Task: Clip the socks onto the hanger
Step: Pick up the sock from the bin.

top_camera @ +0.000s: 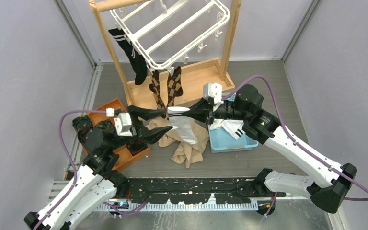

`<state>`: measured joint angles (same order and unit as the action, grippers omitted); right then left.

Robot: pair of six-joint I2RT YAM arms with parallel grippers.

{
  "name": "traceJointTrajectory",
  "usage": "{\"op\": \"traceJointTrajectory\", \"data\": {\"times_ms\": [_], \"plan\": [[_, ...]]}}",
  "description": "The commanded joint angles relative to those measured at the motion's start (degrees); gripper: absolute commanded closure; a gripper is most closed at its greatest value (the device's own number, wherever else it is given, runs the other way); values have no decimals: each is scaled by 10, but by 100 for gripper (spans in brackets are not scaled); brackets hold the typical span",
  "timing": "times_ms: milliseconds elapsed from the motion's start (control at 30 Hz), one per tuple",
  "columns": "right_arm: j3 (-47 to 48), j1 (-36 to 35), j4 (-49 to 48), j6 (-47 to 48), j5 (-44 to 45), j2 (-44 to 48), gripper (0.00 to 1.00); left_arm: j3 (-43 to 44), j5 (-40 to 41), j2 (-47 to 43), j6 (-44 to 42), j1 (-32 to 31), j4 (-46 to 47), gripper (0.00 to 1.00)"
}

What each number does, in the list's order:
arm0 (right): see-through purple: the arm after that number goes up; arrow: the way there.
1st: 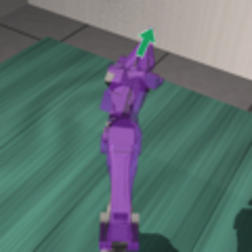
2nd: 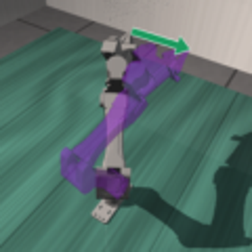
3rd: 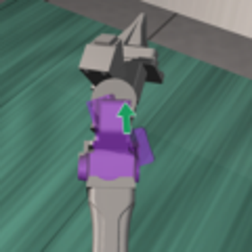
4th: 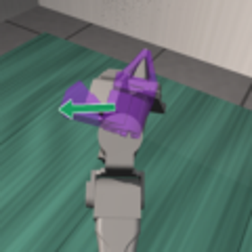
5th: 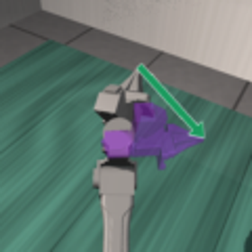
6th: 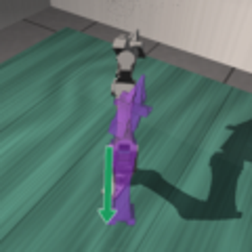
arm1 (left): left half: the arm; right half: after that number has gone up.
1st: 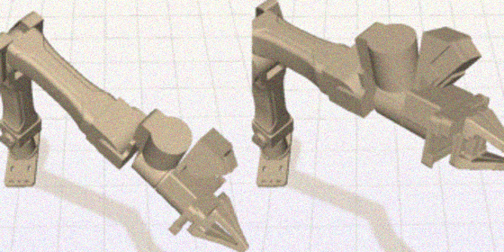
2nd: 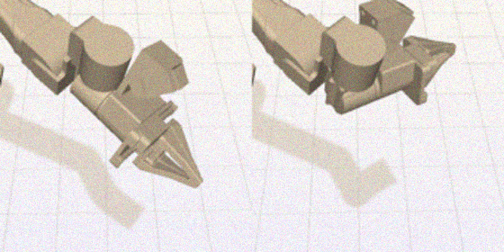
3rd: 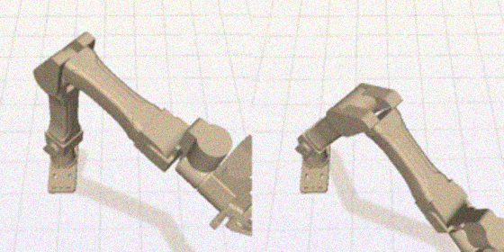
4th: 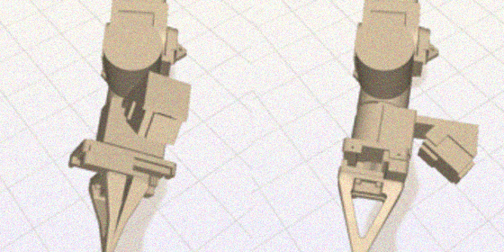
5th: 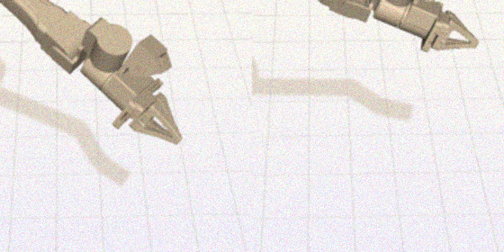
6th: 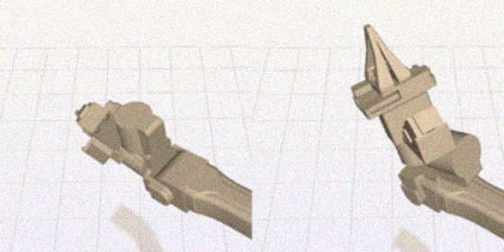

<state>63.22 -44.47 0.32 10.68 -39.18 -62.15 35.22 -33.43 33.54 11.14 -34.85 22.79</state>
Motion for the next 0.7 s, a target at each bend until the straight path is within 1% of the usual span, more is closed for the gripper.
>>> {"op": "traceJointTrajectory", "data": {"times_ms": [0,67,233,367,467,567,667], "plan": [[26,-2,13,40,-20,8,99,21,1,1,-16,1,-15,45],[27,-2,13,42,-25,3,99,30,-4,17,-14,1,-14,52],[30,-2,13,48,-25,-1,99,44,-20,51,-11,2,1,57],[30,-3,16,55,-21,-1,99,45,-31,66,-10,2,18,68],[30,-2,20,59,-22,0,99,47,-21,70,-10,2,16,66],[30,-2,20,63,-19,2,99,44,17,58,-29,1,-7,59],[29,-2,22,69,-17,5,99,35,42,31,-50,1,-23,48]]}}
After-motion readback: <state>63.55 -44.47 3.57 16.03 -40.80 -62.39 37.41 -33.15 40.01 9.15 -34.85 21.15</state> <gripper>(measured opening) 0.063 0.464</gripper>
